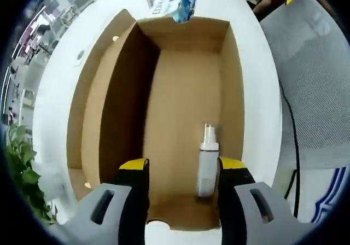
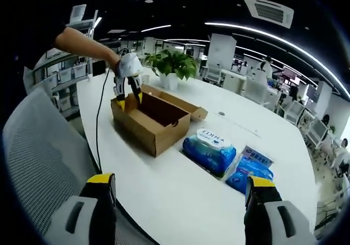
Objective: Operate the shoe box by opening the lid, removing the specified soft item, and placing it in the target area until the item is outside and the box remains undamaged.
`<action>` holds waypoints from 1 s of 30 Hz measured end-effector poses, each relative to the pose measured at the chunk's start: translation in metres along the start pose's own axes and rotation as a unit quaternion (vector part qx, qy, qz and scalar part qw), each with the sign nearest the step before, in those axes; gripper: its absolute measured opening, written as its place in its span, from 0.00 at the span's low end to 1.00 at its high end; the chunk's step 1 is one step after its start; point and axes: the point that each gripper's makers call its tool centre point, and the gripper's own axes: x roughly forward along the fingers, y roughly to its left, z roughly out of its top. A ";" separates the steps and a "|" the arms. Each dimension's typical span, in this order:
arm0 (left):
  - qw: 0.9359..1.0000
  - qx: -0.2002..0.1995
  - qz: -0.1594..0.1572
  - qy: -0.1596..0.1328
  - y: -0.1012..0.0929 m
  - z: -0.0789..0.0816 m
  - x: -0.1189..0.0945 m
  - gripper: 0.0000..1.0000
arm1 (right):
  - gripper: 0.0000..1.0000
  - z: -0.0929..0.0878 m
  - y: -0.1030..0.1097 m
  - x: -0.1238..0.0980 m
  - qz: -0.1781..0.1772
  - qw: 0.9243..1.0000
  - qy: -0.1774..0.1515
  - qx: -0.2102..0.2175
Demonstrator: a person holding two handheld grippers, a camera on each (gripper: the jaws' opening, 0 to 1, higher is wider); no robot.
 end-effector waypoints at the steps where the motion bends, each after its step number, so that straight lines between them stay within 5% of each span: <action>1: 1.000 0.010 -0.006 0.007 -0.002 -0.002 0.002 0.48 | 0.98 -0.001 0.000 0.000 0.000 1.000 0.001 0.002; 14: 0.997 0.045 -0.021 0.053 -0.006 -0.022 0.024 0.43 | 0.97 -0.003 0.000 -0.002 -0.004 1.000 0.002 0.010; 26: 1.000 -0.022 -0.004 0.007 0.011 -0.018 0.019 0.42 | 0.96 -0.004 0.000 0.000 -0.004 1.000 0.005 0.014; 30: 1.000 0.006 -0.016 0.005 0.004 -0.017 0.017 0.42 | 0.96 -0.004 -0.001 -0.001 -0.007 1.000 0.004 0.015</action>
